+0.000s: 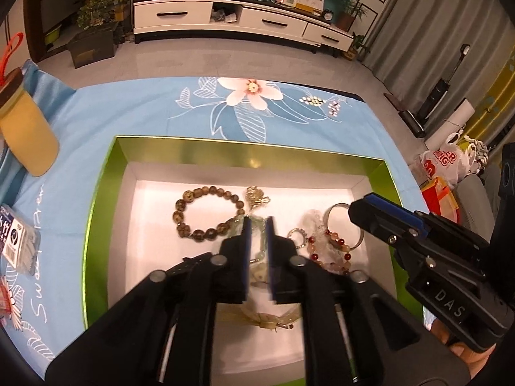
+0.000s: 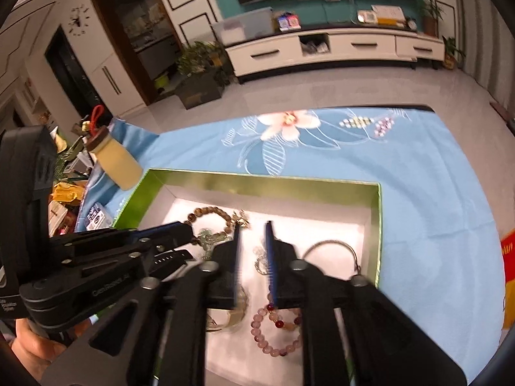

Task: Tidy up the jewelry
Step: 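Open both tools and withdraw them above the box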

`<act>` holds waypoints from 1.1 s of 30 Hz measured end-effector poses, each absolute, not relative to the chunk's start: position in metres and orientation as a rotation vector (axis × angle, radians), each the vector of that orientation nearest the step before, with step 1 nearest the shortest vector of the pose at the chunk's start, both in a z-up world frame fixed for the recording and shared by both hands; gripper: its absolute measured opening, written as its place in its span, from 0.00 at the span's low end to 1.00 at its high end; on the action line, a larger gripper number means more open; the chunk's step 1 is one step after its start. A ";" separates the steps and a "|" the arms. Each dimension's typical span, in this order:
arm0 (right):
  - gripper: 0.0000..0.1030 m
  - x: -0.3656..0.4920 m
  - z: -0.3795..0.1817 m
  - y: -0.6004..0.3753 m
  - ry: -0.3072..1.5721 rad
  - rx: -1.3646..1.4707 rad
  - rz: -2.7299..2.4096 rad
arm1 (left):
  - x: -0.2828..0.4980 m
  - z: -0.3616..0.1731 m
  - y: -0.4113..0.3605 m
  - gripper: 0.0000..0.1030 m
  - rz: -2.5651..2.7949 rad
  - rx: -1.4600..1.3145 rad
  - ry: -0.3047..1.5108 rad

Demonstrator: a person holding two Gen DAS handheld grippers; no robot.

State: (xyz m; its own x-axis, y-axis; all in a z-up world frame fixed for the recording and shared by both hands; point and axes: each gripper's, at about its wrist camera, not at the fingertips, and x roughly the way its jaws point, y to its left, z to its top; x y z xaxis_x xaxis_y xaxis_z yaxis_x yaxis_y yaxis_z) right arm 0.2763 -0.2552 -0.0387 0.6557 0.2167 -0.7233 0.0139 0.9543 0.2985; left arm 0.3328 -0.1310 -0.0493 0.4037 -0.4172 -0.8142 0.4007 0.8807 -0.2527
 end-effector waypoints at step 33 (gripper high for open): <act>0.99 0.203 0.086 -0.229 0.933 0.102 -0.001 | 0.266 0.109 -0.066 0.98 -0.316 0.080 0.947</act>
State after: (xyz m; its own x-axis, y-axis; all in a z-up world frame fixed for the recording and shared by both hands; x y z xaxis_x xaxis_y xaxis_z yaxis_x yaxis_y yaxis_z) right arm 0.2029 -0.2286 0.0860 0.5955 0.0428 -0.8022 0.0453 0.9952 0.0868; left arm 0.2664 -0.0660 0.1093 0.5421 -0.2312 -0.8079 0.3010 0.9510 -0.0702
